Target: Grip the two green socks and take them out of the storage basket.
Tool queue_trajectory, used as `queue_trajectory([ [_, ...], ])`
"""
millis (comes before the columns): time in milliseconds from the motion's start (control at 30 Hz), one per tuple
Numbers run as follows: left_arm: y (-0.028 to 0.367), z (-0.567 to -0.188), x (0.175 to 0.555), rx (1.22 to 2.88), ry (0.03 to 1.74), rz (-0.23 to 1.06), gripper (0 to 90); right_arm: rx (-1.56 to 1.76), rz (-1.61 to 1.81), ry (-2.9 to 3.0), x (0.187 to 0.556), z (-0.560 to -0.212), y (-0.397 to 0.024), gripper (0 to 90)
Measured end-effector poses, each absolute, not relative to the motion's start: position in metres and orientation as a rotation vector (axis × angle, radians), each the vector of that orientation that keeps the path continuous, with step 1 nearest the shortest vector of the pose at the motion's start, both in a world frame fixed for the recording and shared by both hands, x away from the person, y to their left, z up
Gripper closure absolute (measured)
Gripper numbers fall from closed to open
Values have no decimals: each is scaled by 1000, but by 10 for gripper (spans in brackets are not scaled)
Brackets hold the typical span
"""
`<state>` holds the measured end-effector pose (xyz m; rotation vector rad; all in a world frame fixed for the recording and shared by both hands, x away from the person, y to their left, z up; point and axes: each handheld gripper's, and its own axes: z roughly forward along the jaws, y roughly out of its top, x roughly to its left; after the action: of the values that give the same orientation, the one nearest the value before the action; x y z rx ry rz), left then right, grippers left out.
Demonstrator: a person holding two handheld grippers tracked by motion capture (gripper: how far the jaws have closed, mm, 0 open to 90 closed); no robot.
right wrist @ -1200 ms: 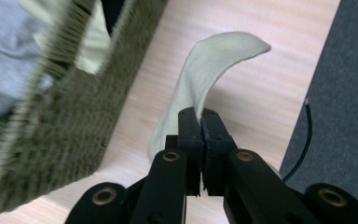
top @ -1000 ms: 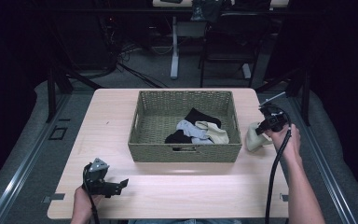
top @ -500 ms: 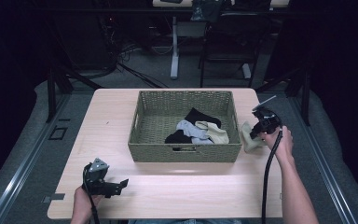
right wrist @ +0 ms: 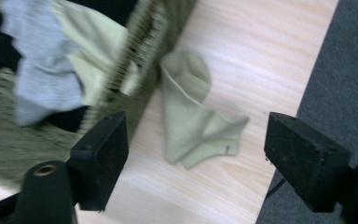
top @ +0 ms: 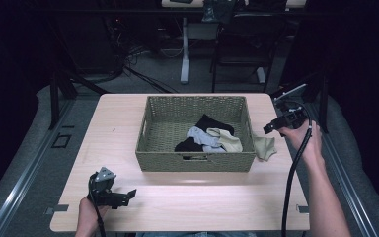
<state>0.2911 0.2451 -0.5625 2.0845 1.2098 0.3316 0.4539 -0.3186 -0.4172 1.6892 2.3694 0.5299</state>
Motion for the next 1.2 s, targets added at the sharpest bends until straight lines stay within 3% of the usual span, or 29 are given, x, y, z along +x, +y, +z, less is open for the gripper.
queue_trajectory([
  [267, 243, -563, 293, 2086, 1205, 330, 2, 1569, 617, 2410, 455, -384, -288, 97],
  [600, 244, -562, 292, 2083, 1204, 333, 3, 1446, 636, 2480, 468, -374, -240, 43],
  [1200, 246, -562, 291, 2081, 1202, 328, 3, 1361, 563, 2587, 488, -403, -179, 96],
])
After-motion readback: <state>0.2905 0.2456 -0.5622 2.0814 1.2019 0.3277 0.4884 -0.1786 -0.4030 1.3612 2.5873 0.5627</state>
